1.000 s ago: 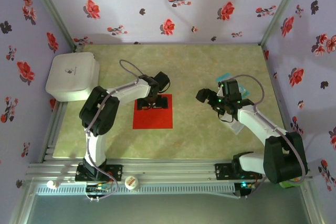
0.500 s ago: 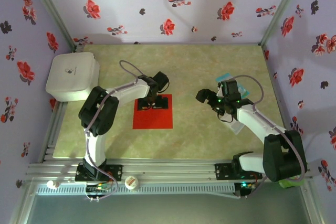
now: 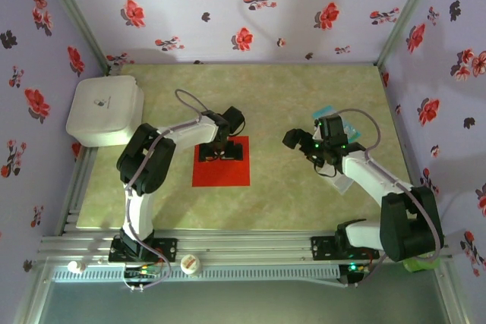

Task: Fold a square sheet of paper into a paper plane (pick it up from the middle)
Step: First fold the square sheet of paper in half at the center of the table.

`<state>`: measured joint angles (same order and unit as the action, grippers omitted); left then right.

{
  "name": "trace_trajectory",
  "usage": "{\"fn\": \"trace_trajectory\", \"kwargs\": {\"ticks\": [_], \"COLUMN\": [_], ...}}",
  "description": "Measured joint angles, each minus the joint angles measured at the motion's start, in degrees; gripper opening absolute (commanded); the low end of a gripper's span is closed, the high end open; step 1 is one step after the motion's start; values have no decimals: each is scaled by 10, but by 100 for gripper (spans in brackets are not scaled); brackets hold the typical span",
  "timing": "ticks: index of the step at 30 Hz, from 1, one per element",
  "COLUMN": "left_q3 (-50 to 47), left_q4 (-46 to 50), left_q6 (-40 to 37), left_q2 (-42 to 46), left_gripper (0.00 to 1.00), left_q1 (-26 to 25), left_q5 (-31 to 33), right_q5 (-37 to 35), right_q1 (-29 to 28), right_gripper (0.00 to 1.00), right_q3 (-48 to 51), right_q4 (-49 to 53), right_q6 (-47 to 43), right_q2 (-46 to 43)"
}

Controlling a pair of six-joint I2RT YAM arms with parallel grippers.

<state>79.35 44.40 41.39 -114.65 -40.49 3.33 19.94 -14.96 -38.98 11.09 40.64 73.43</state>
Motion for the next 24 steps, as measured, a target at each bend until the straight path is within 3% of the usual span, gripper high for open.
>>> {"fn": "trace_trajectory", "kwargs": {"ticks": [24], "left_q3": [-16], "left_q4": [-12], "left_q6": [22], "left_q2": [13], "left_gripper": [99], "left_q1": [0], "left_q5": [17], "right_q5": [0], "right_q1": [0], "right_gripper": [99], "right_q3": [0], "right_q4": [-1], "right_q6": [1], "right_q2": [0]}}
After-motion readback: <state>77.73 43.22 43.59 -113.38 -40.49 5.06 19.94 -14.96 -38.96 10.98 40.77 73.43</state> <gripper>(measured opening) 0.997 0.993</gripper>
